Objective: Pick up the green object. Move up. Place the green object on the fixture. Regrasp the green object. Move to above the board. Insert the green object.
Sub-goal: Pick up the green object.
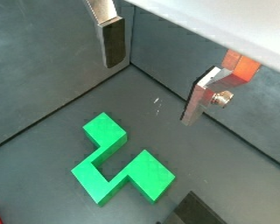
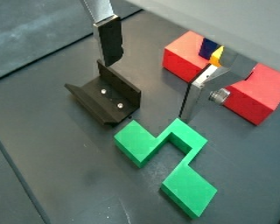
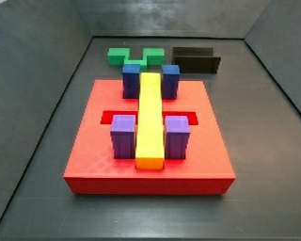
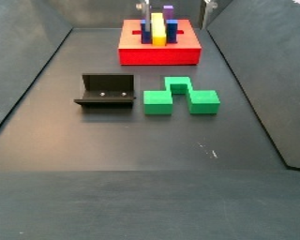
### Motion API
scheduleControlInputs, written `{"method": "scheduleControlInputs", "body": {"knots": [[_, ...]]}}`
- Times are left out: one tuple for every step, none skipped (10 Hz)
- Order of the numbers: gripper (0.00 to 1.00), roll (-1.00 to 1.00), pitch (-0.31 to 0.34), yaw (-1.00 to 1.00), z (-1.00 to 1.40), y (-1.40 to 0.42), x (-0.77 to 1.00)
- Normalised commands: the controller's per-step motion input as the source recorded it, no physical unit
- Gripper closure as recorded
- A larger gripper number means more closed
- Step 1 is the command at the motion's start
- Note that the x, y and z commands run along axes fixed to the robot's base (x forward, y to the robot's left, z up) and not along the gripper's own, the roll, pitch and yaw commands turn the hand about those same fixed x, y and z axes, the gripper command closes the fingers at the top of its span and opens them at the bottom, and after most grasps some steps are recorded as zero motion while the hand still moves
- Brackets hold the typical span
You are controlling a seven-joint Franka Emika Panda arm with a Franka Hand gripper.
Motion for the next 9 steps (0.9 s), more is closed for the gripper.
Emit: {"method": "scheduleControlInputs", "body": {"knots": [[0.00, 0.00, 0.000, 0.00, 0.00, -0.02, 0.02], [0.00, 0.00, 0.000, 0.00, -0.15, -0.19, 0.09], [0.00, 0.16, -0.006, 0.03, -0.27, -0.65, 0.08], [0.00, 0.19, 0.000, 0.00, -0.27, -0.66, 0.10], [0.00, 0.17, -0.001, 0.00, -0.21, -0.54, 0.00], [0.00, 0.08, -0.030, 0.00, -0.18, -0.26, 0.00], [0.00, 0.00, -0.047, 0.01, -0.30, -0.08, 0.00], [0.00, -0.16, -0.166, 0.07, -0.59, 0.00, -0.21], [0.00, -0.02, -0.137, 0.07, -0.70, -0.02, -0.20]]}}
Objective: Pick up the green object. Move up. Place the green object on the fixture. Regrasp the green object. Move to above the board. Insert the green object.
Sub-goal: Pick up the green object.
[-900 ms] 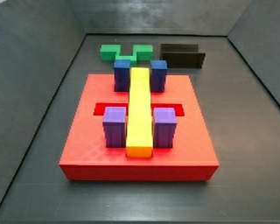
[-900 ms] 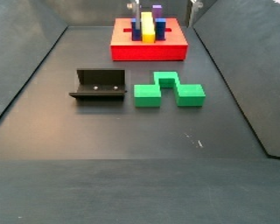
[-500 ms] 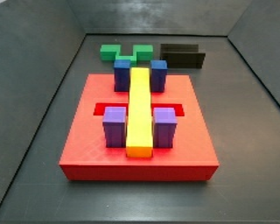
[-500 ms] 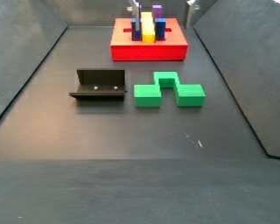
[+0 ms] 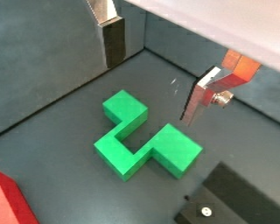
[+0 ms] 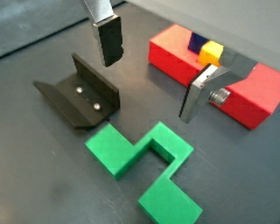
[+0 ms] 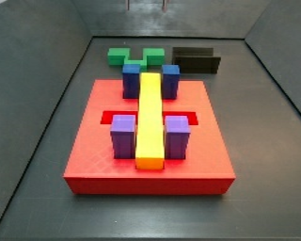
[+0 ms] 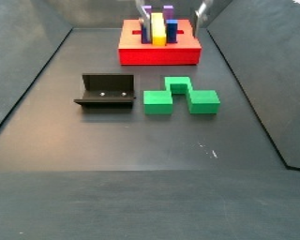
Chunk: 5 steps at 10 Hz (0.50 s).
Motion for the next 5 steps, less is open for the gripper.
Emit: {"method": "scheduleControlInputs", "body": {"knots": [[0.00, 0.05, -0.099, 0.07, -0.83, -0.25, -0.15], [0.00, 0.15, -0.054, 0.09, -0.83, -0.33, -0.05], [0.00, 0.14, -0.044, 0.11, -0.87, -0.32, -0.09], [0.00, 0.02, -0.053, 0.12, -0.76, -0.17, 0.00], [0.00, 0.00, -0.064, 0.15, -0.67, -0.02, 0.00]]}}
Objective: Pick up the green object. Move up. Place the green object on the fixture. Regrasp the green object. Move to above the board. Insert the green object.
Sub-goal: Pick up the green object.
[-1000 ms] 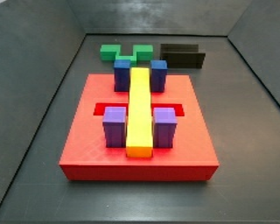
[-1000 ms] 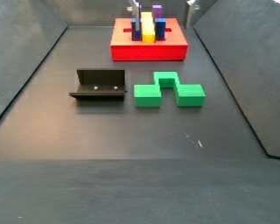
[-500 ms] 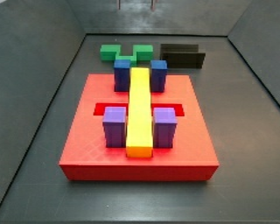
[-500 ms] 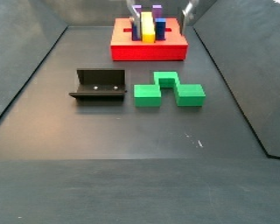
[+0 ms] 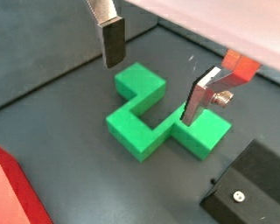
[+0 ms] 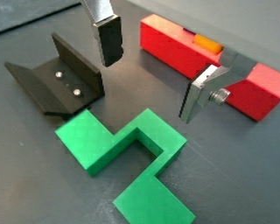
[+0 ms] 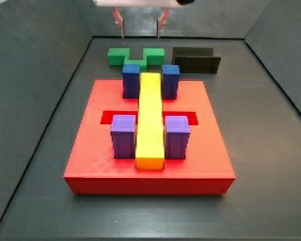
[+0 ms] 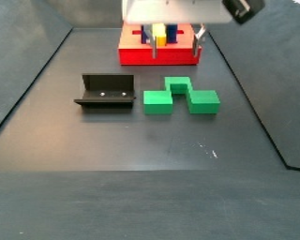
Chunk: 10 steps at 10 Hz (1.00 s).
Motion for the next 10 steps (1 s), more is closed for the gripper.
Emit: {"method": "scheduleControlInputs", "body": {"knots": [[0.00, 0.00, -0.073, 0.15, -0.65, 0.00, 0.00], [0.00, 0.00, -0.079, 0.13, -0.61, -0.03, -0.06], [0.00, 0.00, -0.076, 0.09, -0.55, -0.08, -0.12], [0.00, 0.03, -0.079, 0.07, -0.49, -0.13, -0.11], [0.00, 0.07, -0.069, 0.06, -0.44, -0.16, -0.06], [0.00, 0.19, -0.017, 0.00, -0.34, -0.19, 0.00], [0.00, 0.28, 0.019, -0.17, -0.21, -0.09, 0.00], [0.00, 0.30, 0.054, -0.17, -0.15, -0.08, 0.01], [0.00, 0.30, 0.059, -0.16, -0.14, -0.07, 0.00], [0.00, 0.27, 0.036, -0.13, -0.18, -0.06, 0.00]]}}
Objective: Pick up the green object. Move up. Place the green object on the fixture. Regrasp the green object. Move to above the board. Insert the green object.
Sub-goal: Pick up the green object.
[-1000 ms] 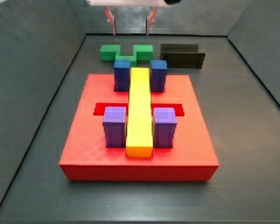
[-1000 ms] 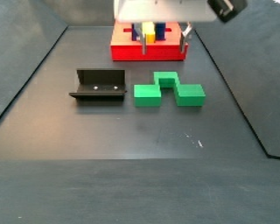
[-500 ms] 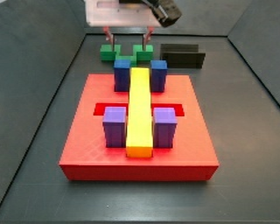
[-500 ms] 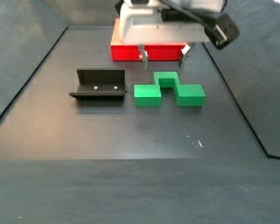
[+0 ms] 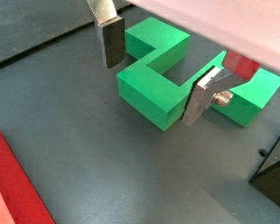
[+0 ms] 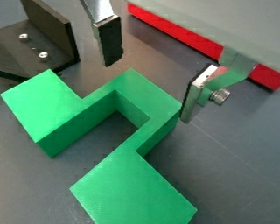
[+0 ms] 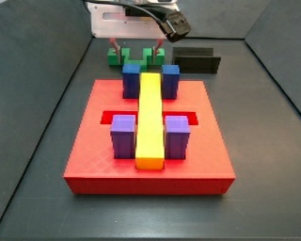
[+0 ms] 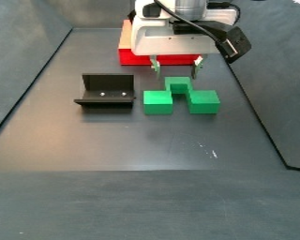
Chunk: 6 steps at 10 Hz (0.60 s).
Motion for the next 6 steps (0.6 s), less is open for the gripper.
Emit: {"method": "scheduleControlInputs", "body": {"knots": [[0.00, 0.25, 0.017, -0.05, -0.24, 0.00, 0.00], [0.00, 0.22, 0.026, 0.00, -0.23, 0.05, 0.00], [0.00, 0.19, 0.026, 0.00, -0.21, 0.10, 0.00], [0.00, 0.18, 0.043, 0.00, -0.18, 0.04, 0.01], [0.00, 0.12, 0.006, 0.00, -0.10, 0.00, 0.00], [0.00, 0.05, 0.000, 0.00, 0.00, 0.00, 0.00]]}}
